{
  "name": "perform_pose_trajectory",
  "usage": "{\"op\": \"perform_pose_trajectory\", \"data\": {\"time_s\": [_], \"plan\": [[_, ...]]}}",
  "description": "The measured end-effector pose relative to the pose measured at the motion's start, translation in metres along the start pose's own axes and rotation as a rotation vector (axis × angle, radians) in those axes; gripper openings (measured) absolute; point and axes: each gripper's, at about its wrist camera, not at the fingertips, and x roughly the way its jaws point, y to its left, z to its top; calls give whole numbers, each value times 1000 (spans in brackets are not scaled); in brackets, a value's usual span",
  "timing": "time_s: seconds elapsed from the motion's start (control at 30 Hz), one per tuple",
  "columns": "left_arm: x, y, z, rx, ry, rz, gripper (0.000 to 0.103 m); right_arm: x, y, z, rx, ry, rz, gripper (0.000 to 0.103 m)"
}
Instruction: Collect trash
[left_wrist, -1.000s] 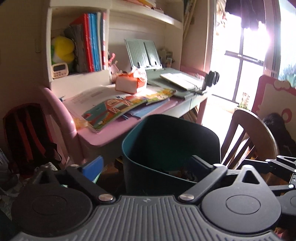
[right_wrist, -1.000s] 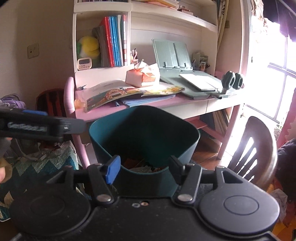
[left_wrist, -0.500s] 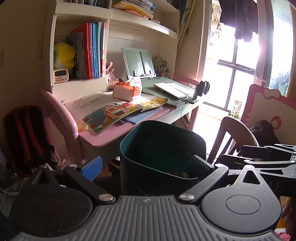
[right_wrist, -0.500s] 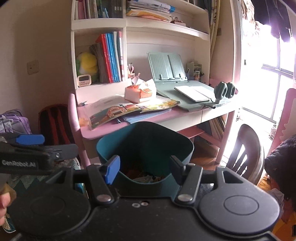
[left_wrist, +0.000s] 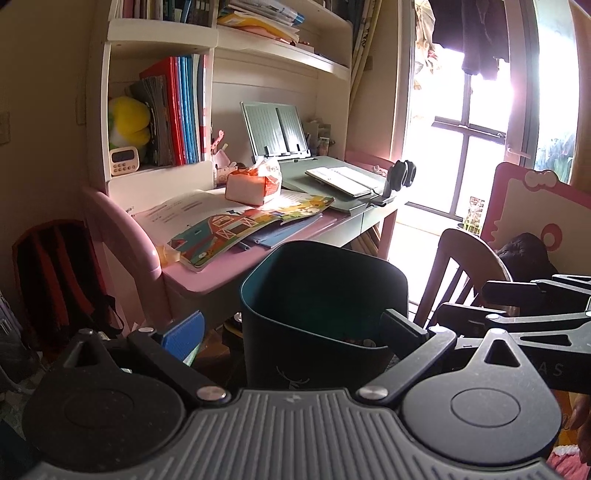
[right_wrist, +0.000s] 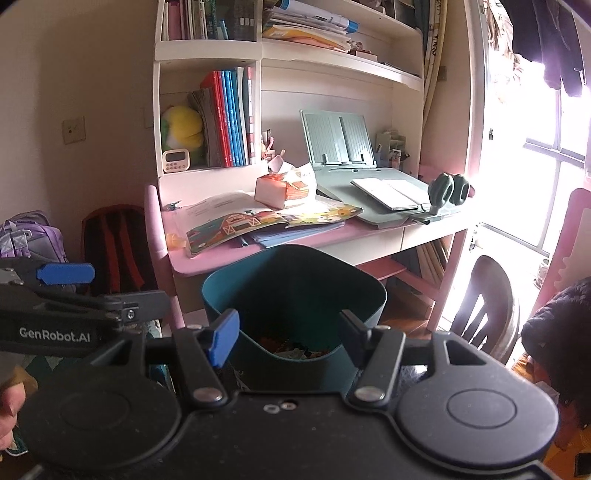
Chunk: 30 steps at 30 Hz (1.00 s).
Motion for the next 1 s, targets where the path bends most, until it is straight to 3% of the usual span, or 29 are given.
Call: {"op": "perform_pose_trajectory", "data": {"time_s": [0.8, 1.0], "plan": [[-14, 11, -9, -47, -22, -29, 102, 1, 15, -8, -41, 22, 15, 60], [-14, 0, -9, -6, -21, 34, 103, 0, 23, -11, -64, 31, 24, 60]]}}
